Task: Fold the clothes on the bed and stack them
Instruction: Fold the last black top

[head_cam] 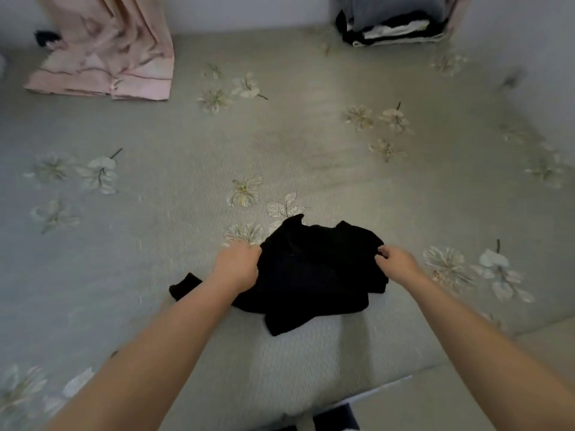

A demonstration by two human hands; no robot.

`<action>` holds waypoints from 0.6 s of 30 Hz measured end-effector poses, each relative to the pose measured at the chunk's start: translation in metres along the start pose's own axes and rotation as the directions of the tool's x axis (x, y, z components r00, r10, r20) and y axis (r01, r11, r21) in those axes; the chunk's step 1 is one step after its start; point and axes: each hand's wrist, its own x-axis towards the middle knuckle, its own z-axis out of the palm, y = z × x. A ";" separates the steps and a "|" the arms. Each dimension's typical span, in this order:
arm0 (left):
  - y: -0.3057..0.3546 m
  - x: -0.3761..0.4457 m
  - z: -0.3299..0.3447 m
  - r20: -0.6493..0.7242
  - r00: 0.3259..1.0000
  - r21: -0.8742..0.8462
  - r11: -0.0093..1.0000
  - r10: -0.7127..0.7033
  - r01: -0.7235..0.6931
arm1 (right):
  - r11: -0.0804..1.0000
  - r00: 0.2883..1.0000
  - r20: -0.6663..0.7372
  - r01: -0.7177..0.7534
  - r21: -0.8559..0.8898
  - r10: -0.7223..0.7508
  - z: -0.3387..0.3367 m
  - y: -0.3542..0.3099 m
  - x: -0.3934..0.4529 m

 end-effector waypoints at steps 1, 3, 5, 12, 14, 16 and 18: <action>0.008 0.011 0.007 -0.015 1.000 -0.020 1.000 -0.001 0.001 | 1.000 1.000 -0.012 0.002 -0.018 -0.003 0.008 0.008 0.006; 0.022 0.033 0.021 -0.031 0.999 -0.049 0.999 -0.026 0.024 | 0.992 0.997 -0.049 0.050 -0.120 -0.056 0.023 0.015 0.023; 0.032 0.055 0.037 -0.027 0.997 -0.071 0.995 -0.075 0.073 | 0.956 0.986 -0.071 0.128 -0.265 -0.151 0.038 0.015 0.042; 0.038 0.136 0.086 0.037 0.977 -0.214 0.954 -0.208 0.211 | 0.728 0.899 0.120 0.413 -0.548 -0.420 0.093 -0.009 0.111; 0.039 0.151 0.098 0.069 0.973 -0.274 0.933 -0.221 0.231 | 0.726 0.881 0.110 0.444 -0.525 -0.459 0.095 -0.008 0.126; 0.040 0.163 0.108 0.085 0.972 -0.310 0.921 -0.220 0.236 | 0.803 0.870 0.008 0.457 -0.382 -0.492 0.084 0.000 0.140; 0.043 0.172 0.115 0.075 0.973 -0.318 0.920 -0.219 0.231 | 0.880 0.883 -0.057 0.456 -0.134 -0.466 0.057 0.008 0.156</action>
